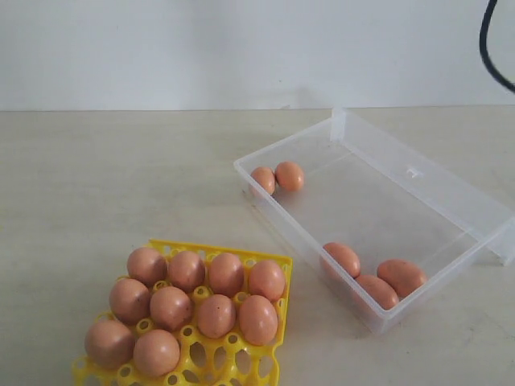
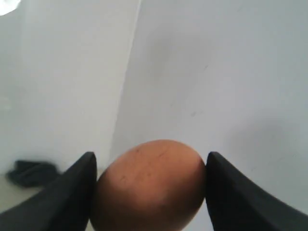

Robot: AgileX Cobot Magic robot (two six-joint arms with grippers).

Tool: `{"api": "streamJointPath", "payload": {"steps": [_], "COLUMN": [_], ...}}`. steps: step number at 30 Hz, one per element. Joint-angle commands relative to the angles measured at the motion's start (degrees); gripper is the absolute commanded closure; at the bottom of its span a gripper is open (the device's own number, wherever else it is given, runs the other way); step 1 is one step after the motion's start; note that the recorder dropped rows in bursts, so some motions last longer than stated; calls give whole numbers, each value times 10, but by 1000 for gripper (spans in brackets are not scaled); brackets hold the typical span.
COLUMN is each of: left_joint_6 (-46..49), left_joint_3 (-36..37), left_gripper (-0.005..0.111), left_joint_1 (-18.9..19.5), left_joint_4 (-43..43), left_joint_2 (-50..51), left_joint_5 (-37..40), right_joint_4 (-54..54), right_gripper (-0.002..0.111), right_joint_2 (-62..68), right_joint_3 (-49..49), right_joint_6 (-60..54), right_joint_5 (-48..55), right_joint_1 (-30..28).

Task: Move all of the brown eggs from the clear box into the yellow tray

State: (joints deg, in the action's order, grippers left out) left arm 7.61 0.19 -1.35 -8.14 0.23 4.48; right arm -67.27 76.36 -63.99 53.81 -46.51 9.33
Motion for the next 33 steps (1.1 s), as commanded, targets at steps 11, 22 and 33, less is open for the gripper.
{"api": "streamJointPath", "payload": {"steps": [11,22,33], "left_joint_6": [-4,-4,-4], "left_joint_3": [-2,-2,-2], "left_gripper": [103,103,103], "left_joint_1": [1,1,1], "left_joint_4": [-2,-2,-2], "left_joint_2": [-2,-2,-2], "left_joint_5": [-2,-1,-1], "right_joint_4": [217,338,336], "right_gripper": [109,109,109], "right_joint_2": [3,176,191], "right_joint_3": [352,380,380], "right_joint_6": [-148,-289,-260], "right_joint_5": [73,34,35], "right_joint_1": [298,339,339]}}
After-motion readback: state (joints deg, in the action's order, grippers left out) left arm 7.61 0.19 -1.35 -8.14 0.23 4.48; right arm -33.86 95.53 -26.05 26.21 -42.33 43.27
